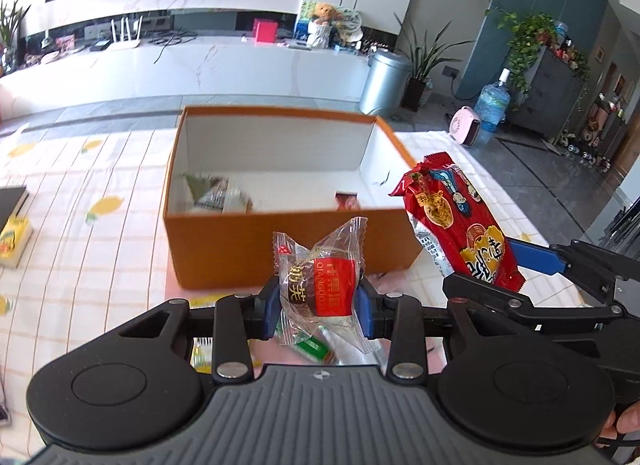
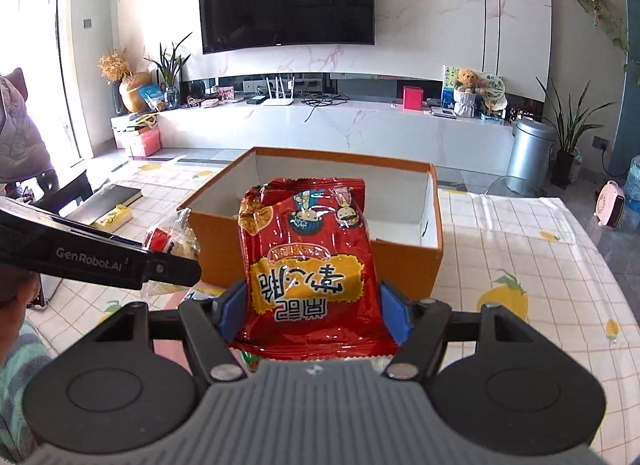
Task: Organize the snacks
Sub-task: 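Carry both held packets over the orange box and lower them inside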
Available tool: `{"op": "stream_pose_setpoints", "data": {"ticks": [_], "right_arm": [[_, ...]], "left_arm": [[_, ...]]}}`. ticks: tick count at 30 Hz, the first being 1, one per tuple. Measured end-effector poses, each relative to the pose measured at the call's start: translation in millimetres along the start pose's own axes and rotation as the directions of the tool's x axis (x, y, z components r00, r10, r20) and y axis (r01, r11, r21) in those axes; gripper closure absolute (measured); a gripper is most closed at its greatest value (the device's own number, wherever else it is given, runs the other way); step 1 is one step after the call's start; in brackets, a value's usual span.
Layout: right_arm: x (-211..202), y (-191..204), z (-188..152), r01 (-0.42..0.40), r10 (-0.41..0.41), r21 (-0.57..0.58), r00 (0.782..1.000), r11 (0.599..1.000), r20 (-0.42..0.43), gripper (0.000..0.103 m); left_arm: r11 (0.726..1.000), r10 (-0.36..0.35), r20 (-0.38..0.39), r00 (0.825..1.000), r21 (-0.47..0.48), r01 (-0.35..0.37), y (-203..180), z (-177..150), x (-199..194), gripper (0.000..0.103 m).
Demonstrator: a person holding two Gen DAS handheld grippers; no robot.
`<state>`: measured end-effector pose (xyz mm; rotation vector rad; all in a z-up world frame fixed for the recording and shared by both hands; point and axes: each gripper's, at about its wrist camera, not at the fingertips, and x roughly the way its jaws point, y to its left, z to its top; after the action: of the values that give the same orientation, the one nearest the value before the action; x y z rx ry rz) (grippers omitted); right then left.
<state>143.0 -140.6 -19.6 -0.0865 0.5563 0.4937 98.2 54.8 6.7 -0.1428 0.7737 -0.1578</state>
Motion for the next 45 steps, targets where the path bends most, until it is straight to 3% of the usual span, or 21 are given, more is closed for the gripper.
{"op": "stream_pose_setpoints", "data": {"ticks": [7,15,19,23,30,34,45], "right_arm": [[17,-18,54,-0.039,0.039,0.039,0.999,0.998,-0.01,0.037],[86,-44,92,-0.047,0.061,0.096,0.986,0.994,-0.154,0.036],[134,-54,98,-0.05,0.079,0.114,0.961,0.992,-0.265,0.036],[173,-55,98,-0.026,0.047,0.064,0.936,0.998,-0.349,0.036],[239,-58,97,0.004,-0.027,-0.051,0.885,0.999,-0.465,0.037],[265,-62,96,0.003,-0.031,-0.055,0.862,0.998,-0.506,0.037],[302,-65,96,0.006,-0.045,-0.071,0.825,0.997,-0.563,0.036]], "left_arm": [[0.998,0.007,0.013,1.0,0.068,-0.008,1,45,17,0.061],[0.996,-0.024,-0.082,0.996,0.086,0.031,19,78,69,0.061],[0.996,-0.055,-0.139,0.989,0.056,0.063,31,88,99,0.061],[0.997,-0.059,-0.198,0.978,0.029,0.066,40,95,133,0.061],[1.0,-0.013,-0.308,0.951,0.023,0.021,52,101,185,0.061],[1.0,0.001,-0.346,0.938,0.016,0.005,57,105,205,0.061],[0.999,0.033,-0.411,0.911,-0.002,-0.037,68,108,234,0.06]]}}
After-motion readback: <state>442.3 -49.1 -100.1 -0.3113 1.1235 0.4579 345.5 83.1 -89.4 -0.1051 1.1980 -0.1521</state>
